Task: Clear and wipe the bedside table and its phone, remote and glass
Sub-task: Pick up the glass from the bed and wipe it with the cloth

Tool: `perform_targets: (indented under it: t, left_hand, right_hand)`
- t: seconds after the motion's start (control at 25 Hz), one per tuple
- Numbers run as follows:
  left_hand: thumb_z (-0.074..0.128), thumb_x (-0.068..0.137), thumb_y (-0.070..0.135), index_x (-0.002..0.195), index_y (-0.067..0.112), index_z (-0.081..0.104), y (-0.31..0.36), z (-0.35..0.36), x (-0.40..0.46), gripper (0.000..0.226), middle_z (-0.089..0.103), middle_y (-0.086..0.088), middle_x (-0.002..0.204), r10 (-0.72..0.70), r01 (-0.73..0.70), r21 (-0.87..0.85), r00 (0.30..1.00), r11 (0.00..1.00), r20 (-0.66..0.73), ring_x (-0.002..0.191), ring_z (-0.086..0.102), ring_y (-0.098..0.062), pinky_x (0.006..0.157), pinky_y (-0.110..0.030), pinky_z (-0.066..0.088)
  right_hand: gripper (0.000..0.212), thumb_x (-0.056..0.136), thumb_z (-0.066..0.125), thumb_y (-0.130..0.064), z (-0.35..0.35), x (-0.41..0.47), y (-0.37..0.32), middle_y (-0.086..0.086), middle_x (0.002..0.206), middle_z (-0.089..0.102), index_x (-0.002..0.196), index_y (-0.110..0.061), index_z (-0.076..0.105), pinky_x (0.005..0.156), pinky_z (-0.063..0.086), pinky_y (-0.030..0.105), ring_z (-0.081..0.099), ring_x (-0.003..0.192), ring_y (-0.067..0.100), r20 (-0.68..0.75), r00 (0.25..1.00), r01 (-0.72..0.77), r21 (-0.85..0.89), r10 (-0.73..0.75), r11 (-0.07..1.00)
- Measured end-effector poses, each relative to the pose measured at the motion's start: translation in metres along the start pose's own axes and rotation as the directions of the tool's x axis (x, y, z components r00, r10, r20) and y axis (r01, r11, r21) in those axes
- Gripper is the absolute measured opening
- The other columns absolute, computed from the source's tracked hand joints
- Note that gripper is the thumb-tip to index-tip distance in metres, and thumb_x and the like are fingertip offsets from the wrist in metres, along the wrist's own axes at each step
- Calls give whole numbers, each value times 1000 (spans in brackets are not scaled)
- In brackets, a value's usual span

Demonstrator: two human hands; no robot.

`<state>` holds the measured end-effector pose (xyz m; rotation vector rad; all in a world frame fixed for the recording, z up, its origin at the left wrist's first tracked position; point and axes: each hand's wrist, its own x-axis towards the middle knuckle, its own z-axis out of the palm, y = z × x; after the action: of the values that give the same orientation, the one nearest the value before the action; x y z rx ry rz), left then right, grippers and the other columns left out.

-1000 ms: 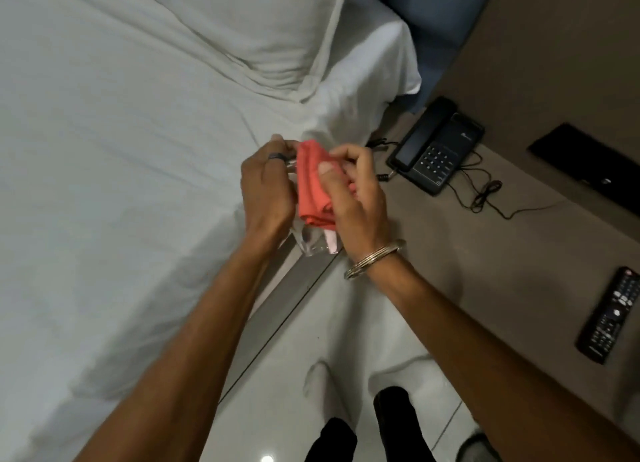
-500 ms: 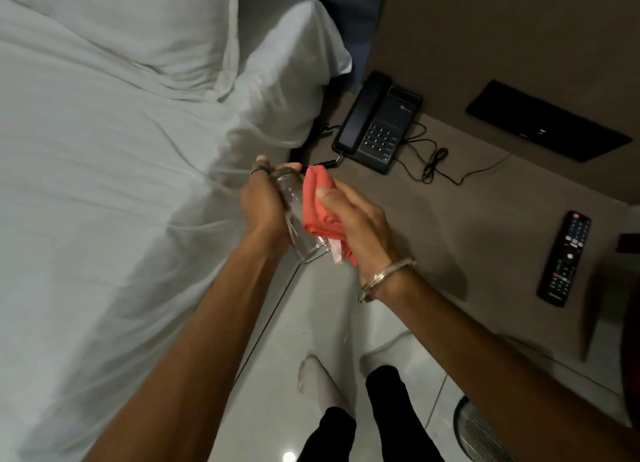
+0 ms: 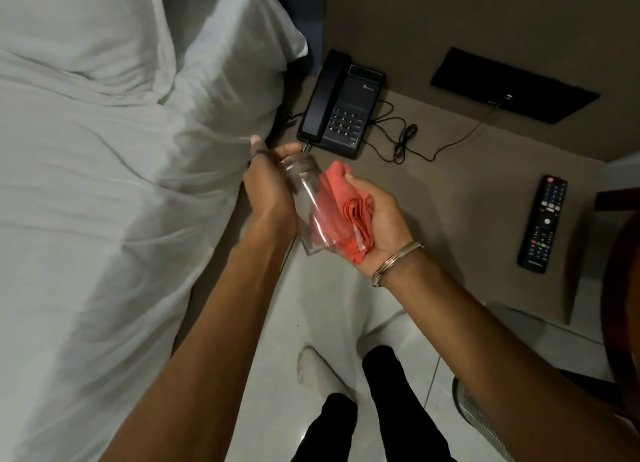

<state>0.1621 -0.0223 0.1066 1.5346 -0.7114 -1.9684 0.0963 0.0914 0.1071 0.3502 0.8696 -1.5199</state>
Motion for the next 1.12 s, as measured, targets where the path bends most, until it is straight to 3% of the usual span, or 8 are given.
perform_targets:
  t: [0.12,0.24,0.32,0.4,0.56,0.68,0.84,1.12]
  left_hand:
    - [52,106,47,93,9,69,-11,22,-15,44,69,-8,84,113,-120,317,993,941,38,72,65,-21,70,-38,55]
    - [60,100,26,99,3,70,-28,28,-32,25,69,-19,94,-1,-55,360,988,931,156,87,66,-29,76,-41,58]
    - [56,102,24,123,-9,64,-38,30,-34,40,70,-24,107,-77,22,307,982,952,171,98,65,-33,87,-44,56]
    - [58,102,33,136,-5,58,-50,45,-34,51,70,-26,120,-47,-10,291,981,957,189,110,68,-34,102,-46,56]
    - [63,101,40,150,4,45,-79,84,-24,63,67,-22,135,31,-58,186,989,981,145,122,69,-35,105,-53,57]
    - [61,102,42,151,1,41,-96,121,-5,68,56,-31,145,120,-144,209,985,967,124,119,64,-35,102,-52,55]
    - [74,95,12,157,23,30,-123,160,9,77,50,1,138,157,-274,381,938,883,310,119,59,-12,98,-33,58]
    - [84,80,-4,160,12,25,-175,213,29,101,37,-10,154,128,-489,580,824,651,552,135,52,-24,108,-36,56]
  right_hand:
    - [37,94,66,-24,-8,2,4,8,129,69,130,-14,67,109,51,47,66,119,28,-194,911,363,-41,-363,931]
    - [40,91,70,-34,-17,-1,-10,0,121,74,130,-29,66,89,63,35,73,106,16,-5,708,566,-594,-706,572]
    - [32,91,70,-37,-21,1,-26,0,115,76,122,-32,71,85,62,35,75,101,17,4,815,461,-612,-580,643]
    - [26,90,66,-45,-31,4,-48,7,102,76,104,-24,75,81,59,39,72,87,23,-131,966,153,-399,-221,904]
    - [47,77,65,-52,-89,-6,-77,10,96,72,98,-12,77,77,60,37,71,83,28,-51,956,-292,-57,290,955]
    - [70,68,62,-54,-139,-28,-85,21,101,74,110,0,73,61,63,30,74,81,38,-21,950,-306,140,312,942]
    - [70,86,48,-59,-193,-45,-105,28,99,74,123,-2,63,59,63,31,75,80,43,-195,956,-131,381,218,915]
    - [70,91,44,-67,-247,-49,-152,28,102,74,116,-7,69,63,64,34,74,89,44,-274,957,20,395,97,919]
